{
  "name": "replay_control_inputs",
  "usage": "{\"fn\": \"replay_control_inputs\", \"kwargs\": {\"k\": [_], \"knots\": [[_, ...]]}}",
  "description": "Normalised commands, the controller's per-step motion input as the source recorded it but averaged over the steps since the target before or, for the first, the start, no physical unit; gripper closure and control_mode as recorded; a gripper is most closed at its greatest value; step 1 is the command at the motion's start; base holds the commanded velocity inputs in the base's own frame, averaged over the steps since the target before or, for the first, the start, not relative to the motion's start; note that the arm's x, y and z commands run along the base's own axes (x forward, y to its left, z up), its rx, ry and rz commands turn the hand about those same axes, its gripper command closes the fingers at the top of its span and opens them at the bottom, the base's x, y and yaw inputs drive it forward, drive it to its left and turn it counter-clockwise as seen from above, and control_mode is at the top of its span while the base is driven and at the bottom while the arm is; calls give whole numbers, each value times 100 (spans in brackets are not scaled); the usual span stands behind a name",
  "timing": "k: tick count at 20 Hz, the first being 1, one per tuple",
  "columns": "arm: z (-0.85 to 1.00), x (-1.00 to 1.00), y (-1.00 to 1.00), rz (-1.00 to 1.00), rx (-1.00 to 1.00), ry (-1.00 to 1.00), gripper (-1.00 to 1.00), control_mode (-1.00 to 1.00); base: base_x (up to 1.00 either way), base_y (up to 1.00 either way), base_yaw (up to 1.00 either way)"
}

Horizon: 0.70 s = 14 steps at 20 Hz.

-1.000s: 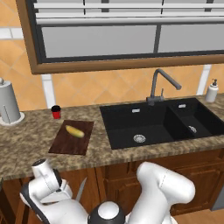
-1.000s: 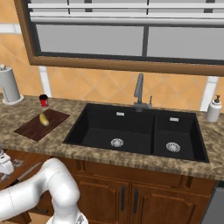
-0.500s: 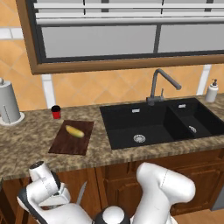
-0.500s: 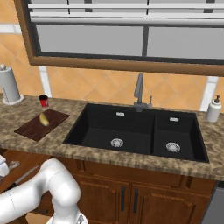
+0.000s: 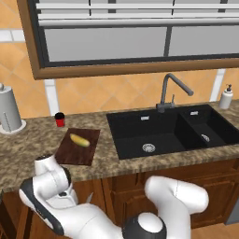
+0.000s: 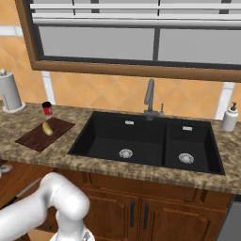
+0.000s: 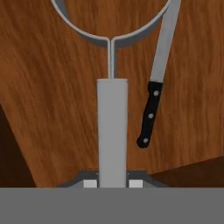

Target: Place the appropriate cutting tool for cutting the cucumber skin on the cutting board.

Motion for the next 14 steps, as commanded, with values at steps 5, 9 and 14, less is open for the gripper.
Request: {"fn": "replay_control_inputs", "kwargs": {"k": [5,9,14], "knots": [[100,-14,-52,18,15,7,100,-100,0,0,0],[100,0,-68,27,12,10,100,-100,0,0,0],[89,83,-55,37,17,0,100,-100,0,0,0]]}}
